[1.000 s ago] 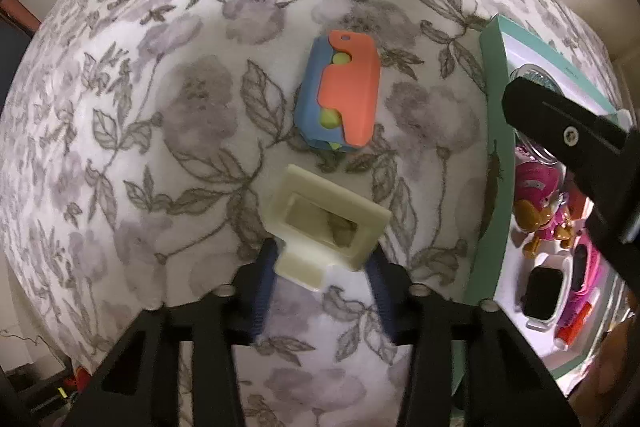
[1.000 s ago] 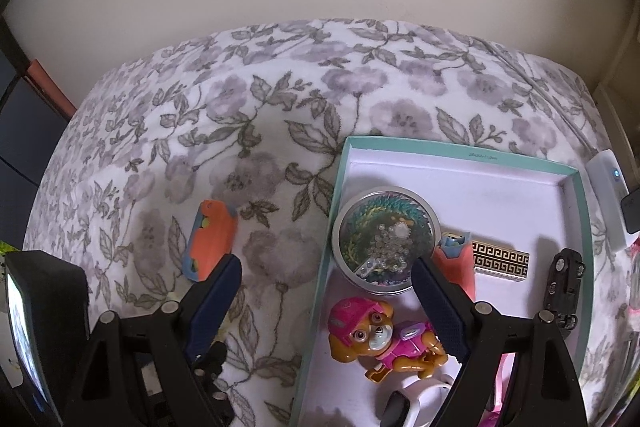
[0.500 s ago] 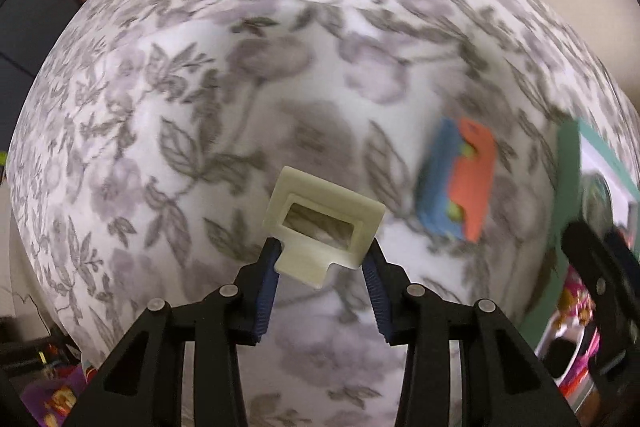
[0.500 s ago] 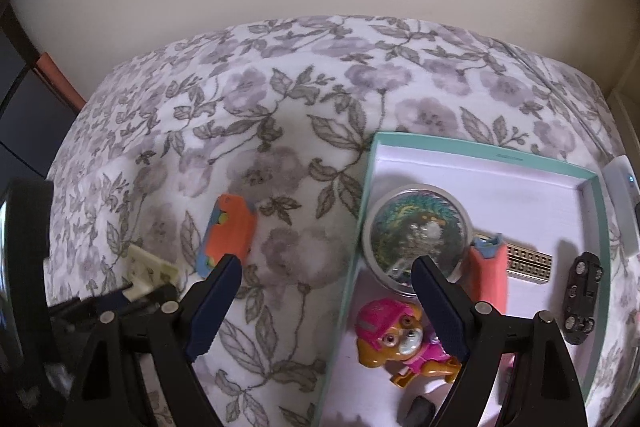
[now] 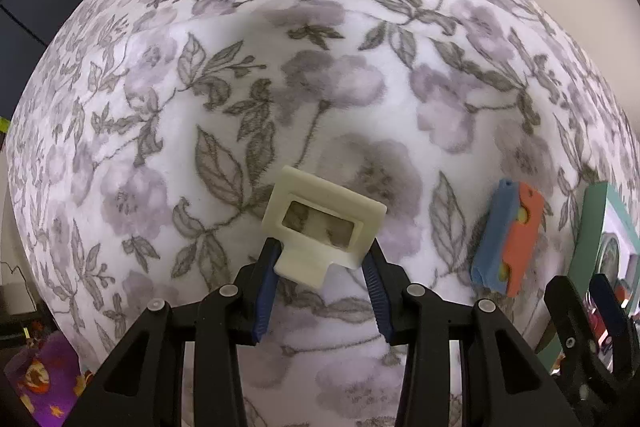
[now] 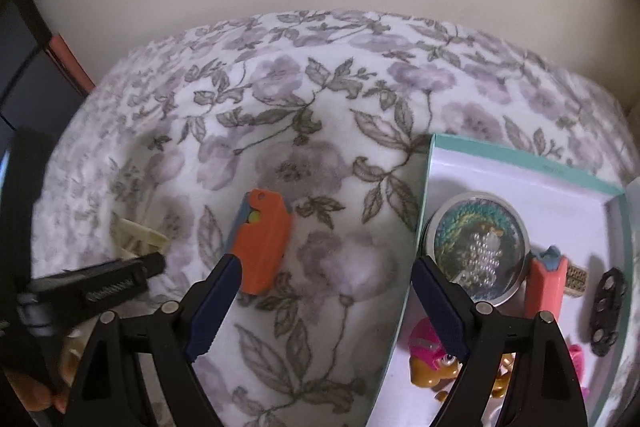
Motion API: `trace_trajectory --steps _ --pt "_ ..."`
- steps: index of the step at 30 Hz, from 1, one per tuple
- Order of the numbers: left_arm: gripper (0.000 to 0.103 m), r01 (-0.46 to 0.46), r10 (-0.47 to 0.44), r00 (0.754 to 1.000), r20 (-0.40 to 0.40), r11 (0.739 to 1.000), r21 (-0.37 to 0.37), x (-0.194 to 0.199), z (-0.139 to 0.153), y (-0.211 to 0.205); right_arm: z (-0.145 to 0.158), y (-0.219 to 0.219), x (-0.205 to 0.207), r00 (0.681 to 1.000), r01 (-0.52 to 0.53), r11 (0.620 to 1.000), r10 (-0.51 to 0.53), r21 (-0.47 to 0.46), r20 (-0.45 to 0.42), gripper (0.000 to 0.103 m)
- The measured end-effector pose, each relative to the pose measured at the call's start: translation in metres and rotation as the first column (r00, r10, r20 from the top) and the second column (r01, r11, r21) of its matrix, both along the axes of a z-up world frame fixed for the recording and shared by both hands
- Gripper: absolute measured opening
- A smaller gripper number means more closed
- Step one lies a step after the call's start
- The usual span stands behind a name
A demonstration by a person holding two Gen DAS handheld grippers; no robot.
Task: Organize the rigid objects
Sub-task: 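Grasp the orange-blue block with the right gripper while the left lifts the cream clip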
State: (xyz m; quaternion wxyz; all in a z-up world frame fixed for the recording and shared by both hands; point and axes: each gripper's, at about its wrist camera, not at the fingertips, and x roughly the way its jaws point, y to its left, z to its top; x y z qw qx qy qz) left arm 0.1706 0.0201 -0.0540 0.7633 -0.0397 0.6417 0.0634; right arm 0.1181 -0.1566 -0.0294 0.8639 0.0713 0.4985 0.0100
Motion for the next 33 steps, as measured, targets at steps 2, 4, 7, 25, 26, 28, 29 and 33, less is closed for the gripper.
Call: trace_trajectory --steps 2,4,7,25,26,28,29,33 --pt "0.043 -0.017 0.017 1.0 -0.002 1.0 -0.009 0.002 0.001 0.007 0.0 0.003 0.002 1.0 -0.014 0.999 0.014 0.03 0.008 0.086" --pt "0.043 -0.027 0.027 1.0 0.0 1.0 -0.003 0.008 0.0 0.012 0.001 0.008 0.004 1.0 -0.027 0.999 0.027 0.043 0.016 0.086" --pt "0.043 -0.037 0.037 0.999 0.002 0.999 0.0 0.01 0.0 0.018 -0.001 0.017 0.006 0.999 -0.047 0.998 0.047 0.03 0.019 0.086" --pt "0.046 -0.061 0.061 0.998 -0.007 0.997 -0.038 0.021 -0.01 0.032 -0.031 0.046 0.025 0.996 -0.079 0.997 0.079 0.016 -0.038 0.083" --pt "0.046 -0.061 0.061 0.998 -0.006 0.997 -0.038 0.021 -0.01 0.033 -0.032 0.046 0.026 0.996 -0.077 0.997 0.077 0.014 -0.04 0.082" --pt "0.046 -0.059 0.059 0.998 -0.004 0.998 -0.037 0.024 -0.012 0.036 -0.034 0.047 0.027 0.996 -0.071 0.997 0.072 0.015 -0.043 0.082" --pt "0.046 -0.06 0.06 0.998 -0.002 0.998 -0.035 0.024 -0.013 0.035 -0.034 0.047 0.027 0.997 -0.069 0.998 0.07 0.013 -0.043 0.082" --pt "0.046 -0.059 0.06 0.998 0.006 0.998 -0.028 0.024 -0.011 0.034 -0.035 0.049 0.028 0.996 -0.072 0.997 0.071 -0.004 -0.046 0.082"
